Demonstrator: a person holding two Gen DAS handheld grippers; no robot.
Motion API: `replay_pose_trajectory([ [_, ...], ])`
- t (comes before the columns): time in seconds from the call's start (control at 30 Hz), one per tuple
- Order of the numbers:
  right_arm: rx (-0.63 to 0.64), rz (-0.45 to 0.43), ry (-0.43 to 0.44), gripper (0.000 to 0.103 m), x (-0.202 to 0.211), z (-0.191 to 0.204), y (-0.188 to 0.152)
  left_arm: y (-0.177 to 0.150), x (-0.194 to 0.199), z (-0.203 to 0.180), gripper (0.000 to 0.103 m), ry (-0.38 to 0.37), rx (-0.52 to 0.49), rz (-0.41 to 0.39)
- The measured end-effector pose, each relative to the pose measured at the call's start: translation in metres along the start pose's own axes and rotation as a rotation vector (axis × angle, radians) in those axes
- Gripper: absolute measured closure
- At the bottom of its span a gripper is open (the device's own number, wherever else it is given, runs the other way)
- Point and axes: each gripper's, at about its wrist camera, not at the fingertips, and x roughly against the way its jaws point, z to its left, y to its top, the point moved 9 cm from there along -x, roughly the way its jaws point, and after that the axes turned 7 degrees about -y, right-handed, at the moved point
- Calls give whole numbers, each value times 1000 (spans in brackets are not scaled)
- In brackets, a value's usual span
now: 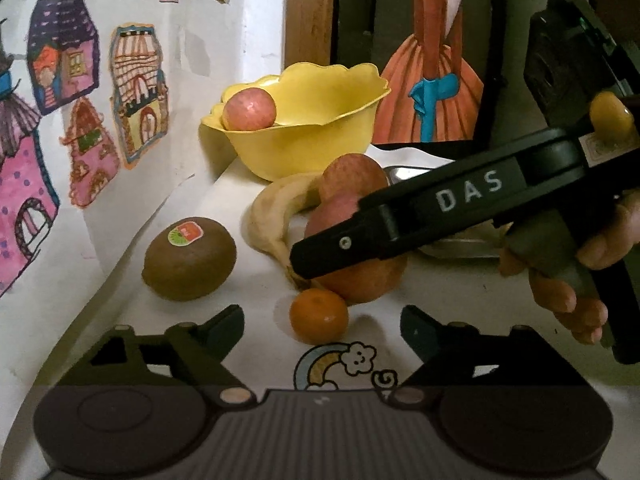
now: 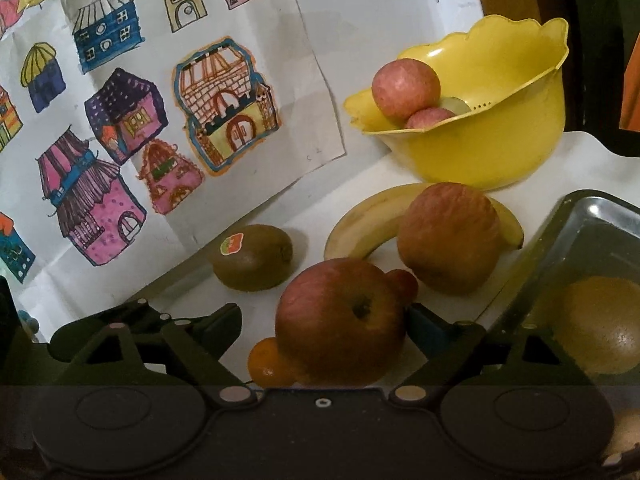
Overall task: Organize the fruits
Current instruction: 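Grasp a small orange with the left tool while the right tool grasps a red apple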
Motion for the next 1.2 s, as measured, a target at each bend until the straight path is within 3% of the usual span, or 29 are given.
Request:
replay_pose_trajectory([
  [0.37,-29,28,-19,30,-8,-7,-8,1,-10,4,52,13,43,21],
  [0.47,-33,23,-20,32,-8,-7,-8,2,-10,5,52,9,48,22],
  [0.6,-44,15,-17,32,-5,-8,-7,1,-9,5,67,15,46,23],
  [0.93,-90,21,-10,32,14,-14,-16,-2,5,-3,68,6,80,27],
  [1.2,-141,-22,40,32,56,-23,-18,-6,27,-21,68,6,115,27],
])
